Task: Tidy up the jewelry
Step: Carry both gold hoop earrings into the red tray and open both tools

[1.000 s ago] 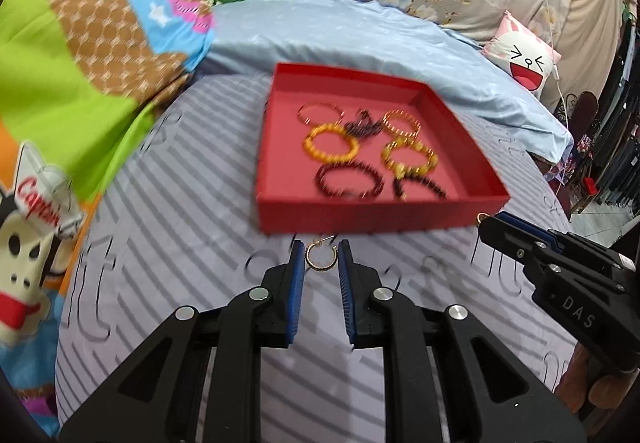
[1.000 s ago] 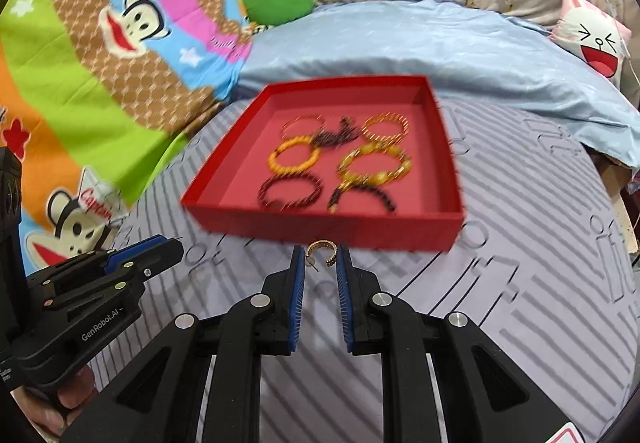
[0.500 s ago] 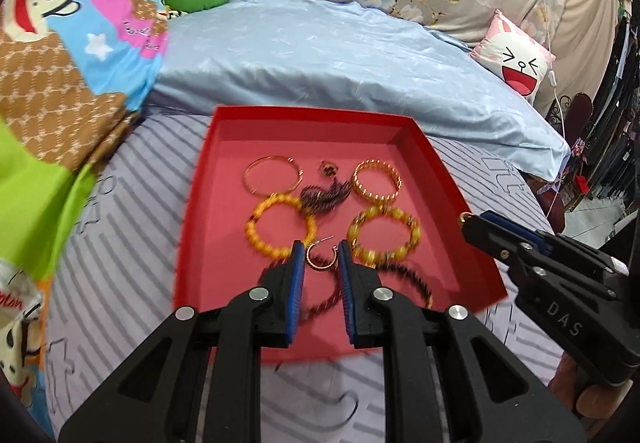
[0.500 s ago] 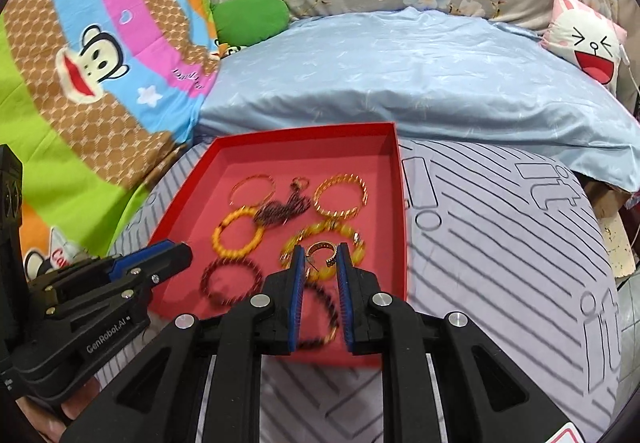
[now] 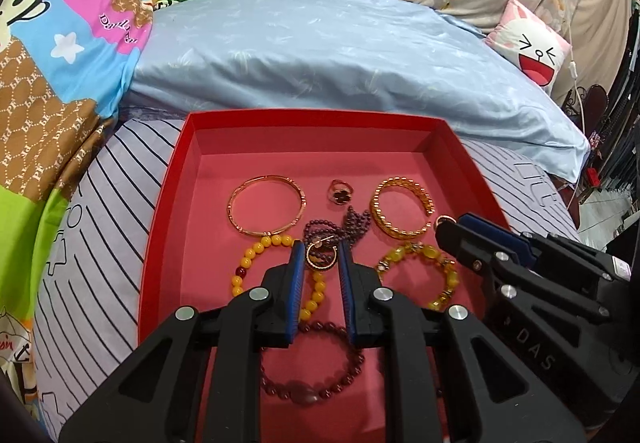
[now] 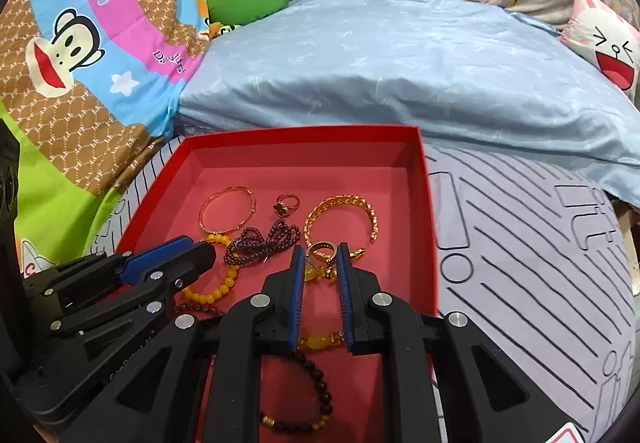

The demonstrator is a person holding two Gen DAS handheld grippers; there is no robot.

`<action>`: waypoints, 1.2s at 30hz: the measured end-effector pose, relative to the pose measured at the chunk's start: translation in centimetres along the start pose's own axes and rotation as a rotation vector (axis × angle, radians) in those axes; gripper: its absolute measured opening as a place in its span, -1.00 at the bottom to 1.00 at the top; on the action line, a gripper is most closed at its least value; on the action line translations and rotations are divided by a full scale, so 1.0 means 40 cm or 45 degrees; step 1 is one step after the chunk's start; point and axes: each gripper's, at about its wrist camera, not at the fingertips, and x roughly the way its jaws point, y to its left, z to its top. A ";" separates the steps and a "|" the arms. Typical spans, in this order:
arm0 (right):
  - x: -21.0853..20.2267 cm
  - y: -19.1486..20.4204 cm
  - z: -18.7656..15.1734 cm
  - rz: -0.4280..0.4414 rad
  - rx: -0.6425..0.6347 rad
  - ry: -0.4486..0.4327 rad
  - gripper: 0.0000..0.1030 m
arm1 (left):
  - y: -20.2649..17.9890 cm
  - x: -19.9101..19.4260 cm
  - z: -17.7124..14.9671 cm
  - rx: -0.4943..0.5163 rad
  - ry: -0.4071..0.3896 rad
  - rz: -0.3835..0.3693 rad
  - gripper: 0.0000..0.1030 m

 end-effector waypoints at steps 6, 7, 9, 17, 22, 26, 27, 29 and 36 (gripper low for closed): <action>0.029 0.008 -0.006 -0.001 -0.014 0.033 -0.71 | 0.014 0.026 0.001 -0.017 0.033 -0.005 -0.67; 0.032 0.009 -0.008 0.001 -0.015 0.037 -0.71 | 0.013 0.028 -0.001 -0.016 0.035 -0.002 -0.67; 0.033 0.012 -0.011 -0.002 -0.022 0.039 -0.70 | 0.014 0.030 -0.003 -0.013 0.033 0.010 -0.67; 0.032 0.019 -0.028 -0.018 -0.029 0.035 -0.67 | 0.025 0.026 -0.006 -0.033 0.030 0.038 -0.53; 0.020 0.016 -0.030 -0.017 -0.014 0.024 -0.61 | 0.034 0.008 -0.009 -0.047 0.012 0.053 -0.32; 0.007 0.014 -0.033 -0.014 -0.004 0.019 -0.60 | 0.027 -0.004 -0.014 -0.038 0.007 0.056 -0.32; 0.002 0.015 -0.034 -0.012 -0.003 0.018 -0.59 | 0.023 -0.008 -0.016 -0.031 0.003 0.060 -0.32; -0.012 0.018 -0.039 -0.009 0.000 0.009 -0.59 | 0.017 -0.020 -0.020 -0.021 -0.005 0.067 -0.32; -0.085 0.033 -0.063 -0.028 0.010 -0.055 -0.58 | -0.010 -0.079 -0.045 0.004 -0.041 0.100 -0.32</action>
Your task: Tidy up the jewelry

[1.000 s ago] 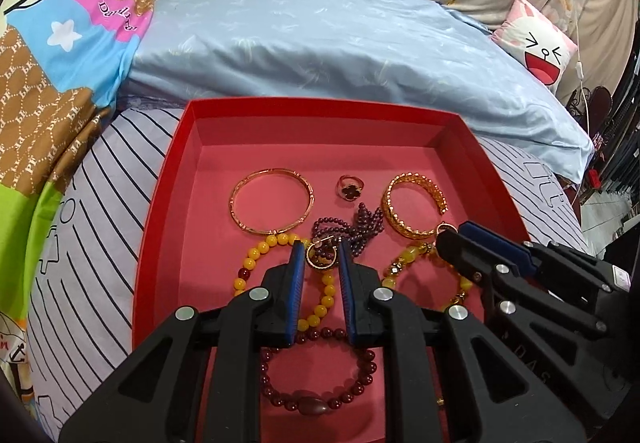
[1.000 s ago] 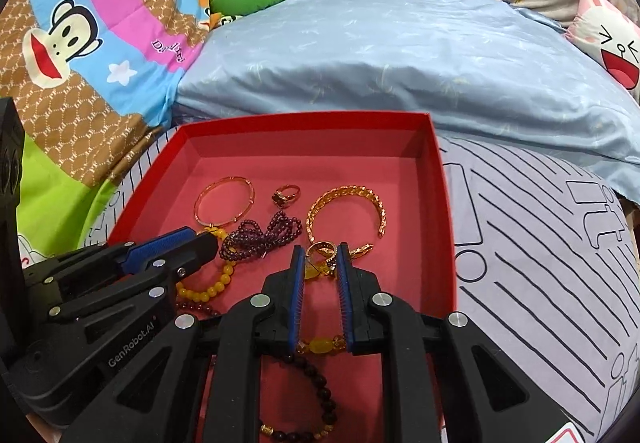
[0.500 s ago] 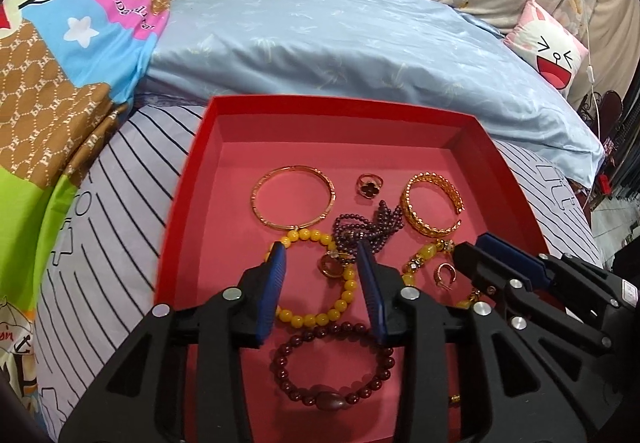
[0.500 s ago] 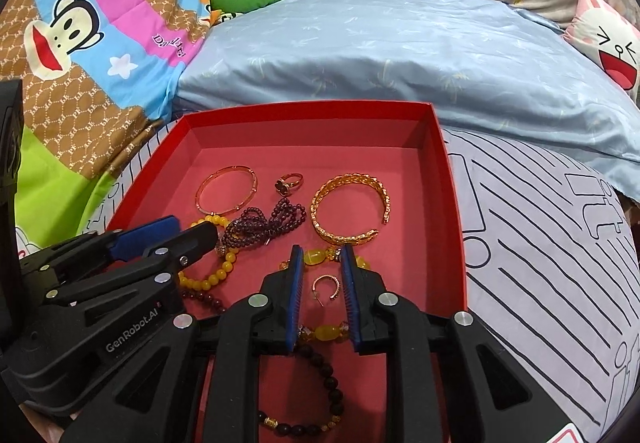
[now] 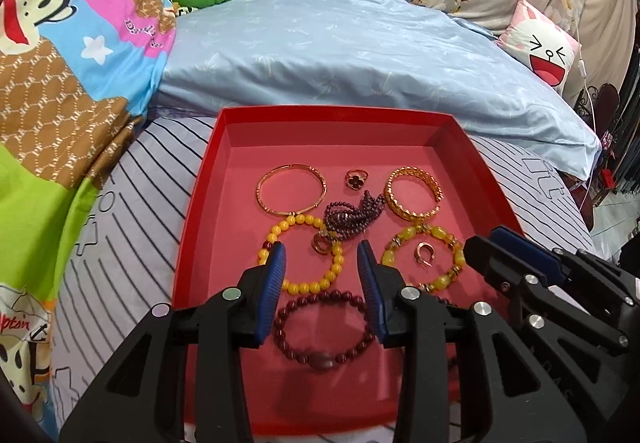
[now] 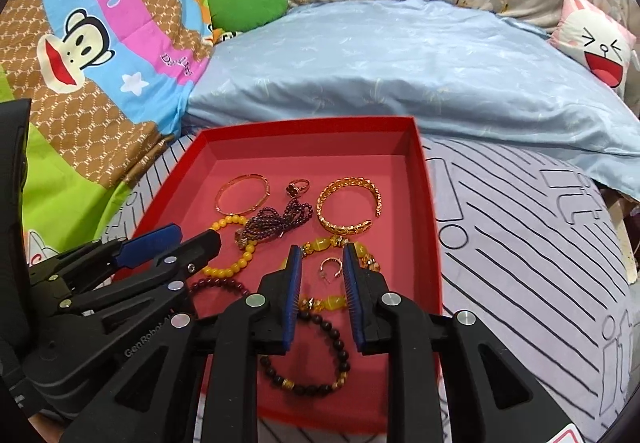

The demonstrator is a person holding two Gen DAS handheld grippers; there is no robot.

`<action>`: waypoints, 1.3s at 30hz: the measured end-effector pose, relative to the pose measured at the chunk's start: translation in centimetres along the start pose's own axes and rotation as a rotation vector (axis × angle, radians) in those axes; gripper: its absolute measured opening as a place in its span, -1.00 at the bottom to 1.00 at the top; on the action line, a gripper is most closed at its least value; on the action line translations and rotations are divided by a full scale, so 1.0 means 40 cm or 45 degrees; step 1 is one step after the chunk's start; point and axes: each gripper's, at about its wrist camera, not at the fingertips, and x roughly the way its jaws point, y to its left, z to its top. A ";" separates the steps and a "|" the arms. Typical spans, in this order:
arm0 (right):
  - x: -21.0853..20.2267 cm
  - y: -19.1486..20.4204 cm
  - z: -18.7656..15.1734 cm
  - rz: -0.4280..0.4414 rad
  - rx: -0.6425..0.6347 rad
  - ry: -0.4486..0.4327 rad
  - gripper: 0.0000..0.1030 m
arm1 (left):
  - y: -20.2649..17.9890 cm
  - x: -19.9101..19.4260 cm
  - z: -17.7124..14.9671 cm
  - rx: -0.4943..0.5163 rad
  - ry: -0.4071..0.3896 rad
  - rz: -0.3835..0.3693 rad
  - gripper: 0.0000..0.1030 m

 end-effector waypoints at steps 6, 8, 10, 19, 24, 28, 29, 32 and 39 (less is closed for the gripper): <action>-0.072 0.027 -0.038 -0.028 -0.017 -0.049 -0.58 | -0.020 -0.067 -0.039 0.020 -0.033 0.021 -0.32; -0.095 0.033 -0.054 -0.038 -0.019 -0.063 -0.58 | -0.025 -0.090 -0.055 0.020 -0.042 0.026 -0.32; -0.114 0.033 -0.069 -0.033 -0.006 -0.065 -0.58 | -0.028 -0.110 -0.072 0.018 -0.047 0.027 -0.32; -0.165 0.041 -0.142 -0.072 0.006 -0.065 -0.58 | -0.041 -0.154 -0.137 -0.002 -0.045 0.046 -0.23; -0.182 0.039 -0.176 -0.106 -0.002 -0.067 -0.52 | -0.046 -0.161 -0.171 -0.011 -0.033 0.059 -0.07; -0.189 0.026 -0.204 -0.125 0.012 -0.064 -0.42 | -0.045 -0.163 -0.196 -0.020 -0.030 0.075 0.07; -0.190 0.022 -0.210 -0.124 0.020 -0.061 -0.38 | -0.042 -0.164 -0.203 -0.026 -0.029 0.078 0.09; -0.192 0.015 -0.225 -0.138 0.032 -0.062 -0.25 | -0.037 -0.165 -0.219 -0.041 -0.031 0.101 0.24; -0.196 0.004 -0.248 -0.175 0.048 -0.072 0.10 | -0.021 -0.169 -0.237 -0.057 -0.045 0.146 0.45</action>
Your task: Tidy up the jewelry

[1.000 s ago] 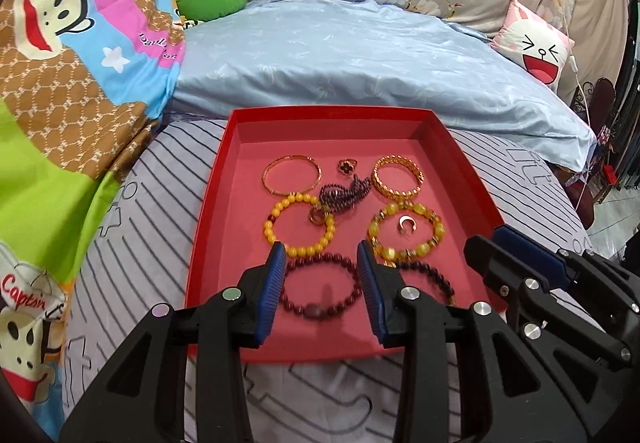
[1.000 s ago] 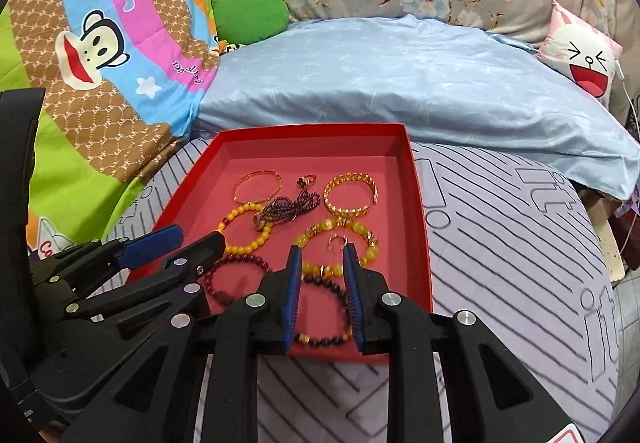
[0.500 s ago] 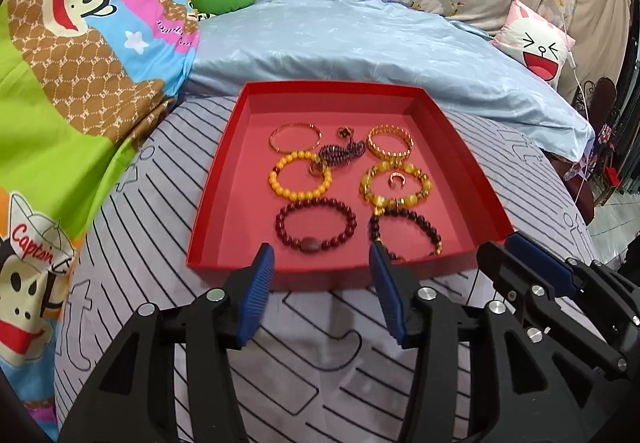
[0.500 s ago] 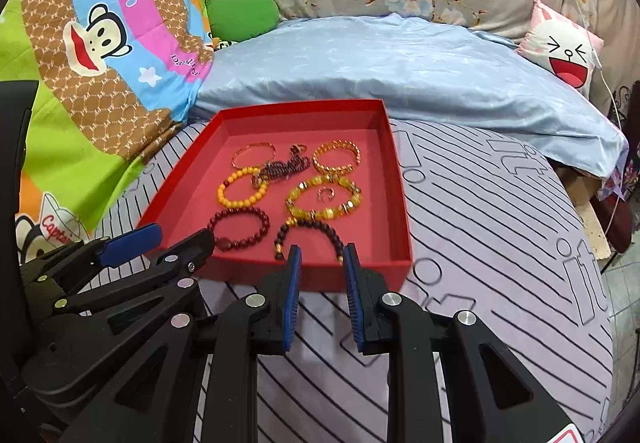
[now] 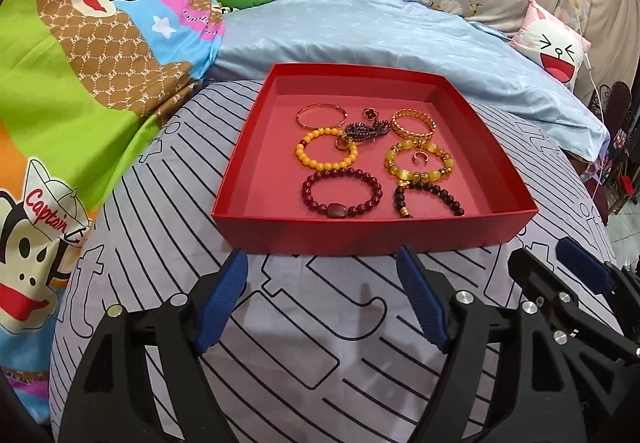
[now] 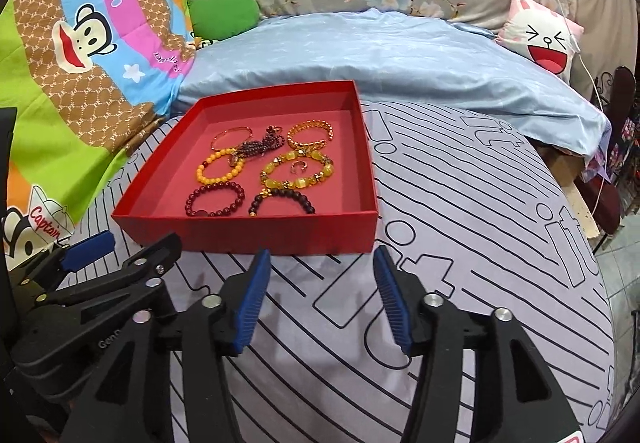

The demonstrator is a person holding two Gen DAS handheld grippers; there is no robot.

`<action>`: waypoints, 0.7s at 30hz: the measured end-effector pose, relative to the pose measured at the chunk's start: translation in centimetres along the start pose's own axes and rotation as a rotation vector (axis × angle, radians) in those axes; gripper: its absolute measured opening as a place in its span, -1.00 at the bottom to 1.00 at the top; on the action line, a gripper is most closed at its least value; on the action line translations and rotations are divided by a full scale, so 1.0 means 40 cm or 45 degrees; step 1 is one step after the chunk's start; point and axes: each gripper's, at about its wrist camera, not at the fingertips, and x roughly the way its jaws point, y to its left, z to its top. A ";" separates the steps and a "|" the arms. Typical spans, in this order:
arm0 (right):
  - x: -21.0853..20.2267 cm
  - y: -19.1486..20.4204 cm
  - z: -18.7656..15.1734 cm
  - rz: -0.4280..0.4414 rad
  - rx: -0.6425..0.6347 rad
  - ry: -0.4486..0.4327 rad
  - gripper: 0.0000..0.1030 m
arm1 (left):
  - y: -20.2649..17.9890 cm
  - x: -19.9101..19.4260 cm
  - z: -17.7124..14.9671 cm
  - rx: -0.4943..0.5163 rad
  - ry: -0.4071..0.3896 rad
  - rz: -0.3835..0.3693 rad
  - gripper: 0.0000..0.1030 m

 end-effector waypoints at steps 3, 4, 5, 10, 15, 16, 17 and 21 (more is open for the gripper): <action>-0.003 -0.005 -0.005 -0.015 0.005 -0.011 0.19 | 0.009 -0.001 -0.004 -0.010 -0.009 0.017 0.59; -0.004 -0.006 -0.006 -0.018 0.007 -0.012 0.21 | 0.012 -0.001 -0.006 -0.015 -0.009 0.020 0.63; -0.005 -0.008 -0.008 -0.019 0.010 -0.011 0.25 | 0.016 0.000 -0.008 -0.024 -0.007 0.015 0.65; -0.002 -0.022 -0.016 -0.017 0.043 0.003 0.50 | 0.034 0.002 -0.015 -0.060 -0.010 0.029 0.80; 0.004 -0.021 -0.027 -0.013 0.032 0.025 0.67 | 0.048 0.009 -0.028 -0.075 0.004 0.040 0.85; 0.006 -0.017 -0.027 -0.015 0.024 0.030 0.68 | 0.048 0.010 -0.030 -0.073 0.003 0.044 0.85; 0.006 -0.017 -0.029 -0.018 0.022 0.027 0.70 | 0.049 0.011 -0.032 -0.071 0.003 0.047 0.85; 0.001 -0.014 -0.031 -0.037 0.018 0.006 0.87 | 0.056 0.010 -0.035 -0.074 -0.001 0.048 0.86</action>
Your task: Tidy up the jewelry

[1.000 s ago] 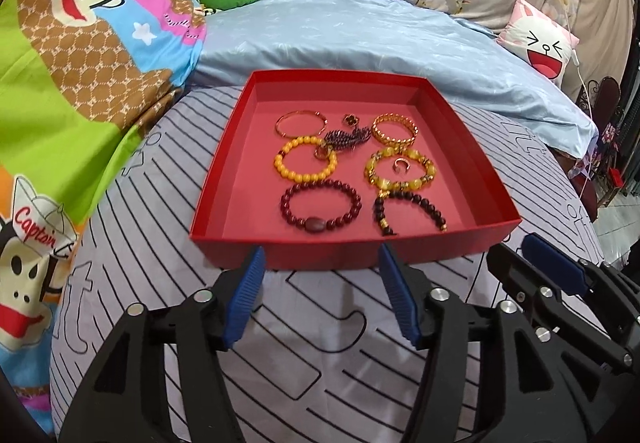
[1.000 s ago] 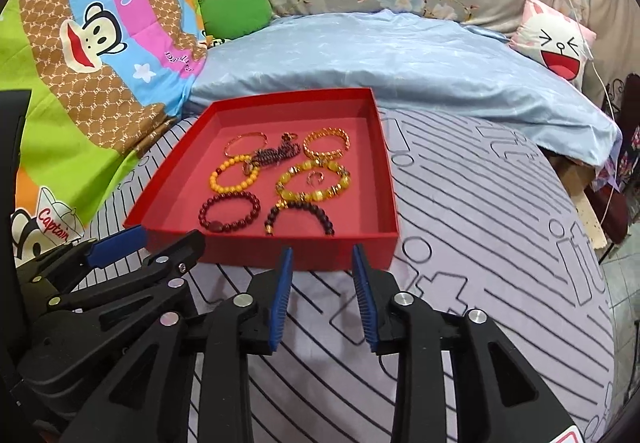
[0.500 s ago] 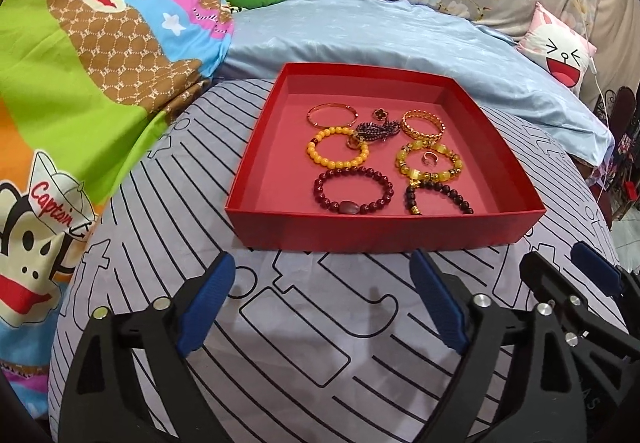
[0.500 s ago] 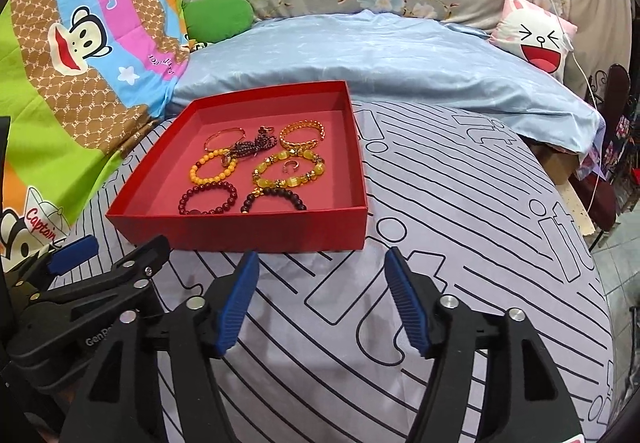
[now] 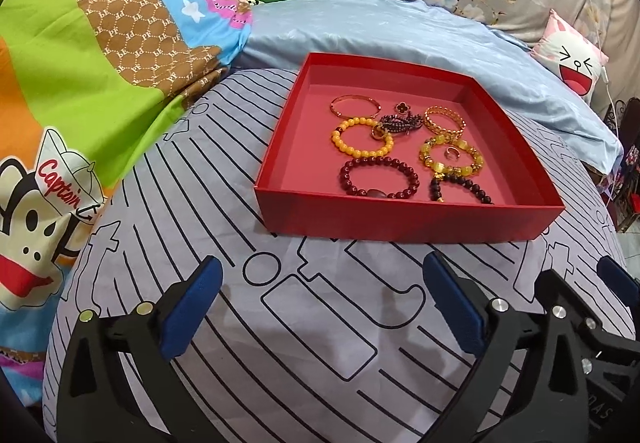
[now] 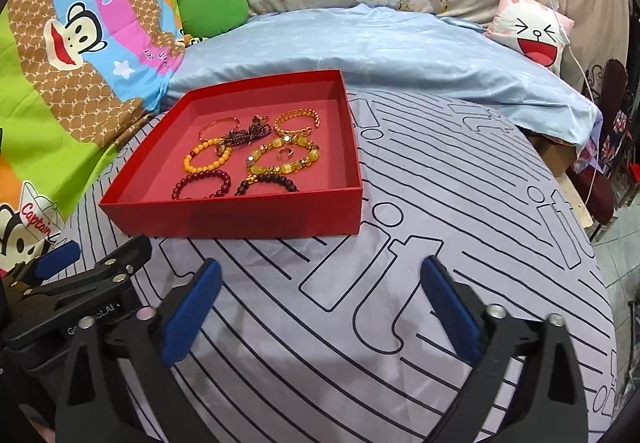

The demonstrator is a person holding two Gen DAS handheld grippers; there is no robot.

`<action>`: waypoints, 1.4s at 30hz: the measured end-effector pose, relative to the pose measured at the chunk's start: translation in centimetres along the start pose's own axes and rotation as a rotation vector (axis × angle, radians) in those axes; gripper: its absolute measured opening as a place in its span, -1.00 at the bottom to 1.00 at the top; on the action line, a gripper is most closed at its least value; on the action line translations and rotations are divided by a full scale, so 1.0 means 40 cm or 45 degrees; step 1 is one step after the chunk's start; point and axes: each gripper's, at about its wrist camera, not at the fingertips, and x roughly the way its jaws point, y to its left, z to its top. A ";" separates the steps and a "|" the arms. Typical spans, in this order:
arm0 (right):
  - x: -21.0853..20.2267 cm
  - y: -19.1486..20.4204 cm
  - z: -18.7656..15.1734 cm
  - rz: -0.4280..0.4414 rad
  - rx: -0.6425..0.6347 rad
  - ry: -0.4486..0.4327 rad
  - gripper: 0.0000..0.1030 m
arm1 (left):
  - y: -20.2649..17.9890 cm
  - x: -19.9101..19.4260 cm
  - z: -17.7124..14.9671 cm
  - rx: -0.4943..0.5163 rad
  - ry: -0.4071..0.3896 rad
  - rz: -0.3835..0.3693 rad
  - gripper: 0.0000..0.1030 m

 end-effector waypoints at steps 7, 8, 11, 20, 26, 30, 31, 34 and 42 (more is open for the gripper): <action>0.004 -0.007 -0.001 0.028 0.031 0.016 0.87 | -0.003 0.000 -0.004 0.023 -0.001 0.014 0.86; 0.004 -0.007 -0.002 0.029 0.033 0.014 0.87 | -0.004 0.000 -0.005 0.025 -0.003 0.016 0.86; 0.002 -0.007 -0.004 0.009 0.023 -0.004 0.87 | -0.010 -0.002 -0.008 0.044 -0.014 0.029 0.86; 0.003 -0.008 -0.012 -0.029 0.013 -0.009 0.87 | -0.010 0.004 -0.014 0.033 -0.011 0.042 0.86; 0.005 -0.005 -0.016 -0.036 0.014 -0.007 0.87 | -0.008 0.005 -0.018 0.027 -0.006 0.042 0.86; 0.007 -0.005 -0.020 -0.037 0.018 -0.002 0.87 | -0.009 0.007 -0.020 0.030 0.000 0.045 0.86; 0.008 -0.004 -0.020 -0.039 0.016 0.000 0.87 | -0.009 0.007 -0.020 0.030 0.000 0.045 0.86; 0.009 -0.003 -0.021 -0.038 0.017 0.000 0.87 | -0.007 0.008 -0.020 0.029 -0.001 0.047 0.86; 0.011 0.005 -0.025 -0.049 0.000 -0.005 0.87 | 0.000 0.012 -0.019 0.023 0.005 0.047 0.86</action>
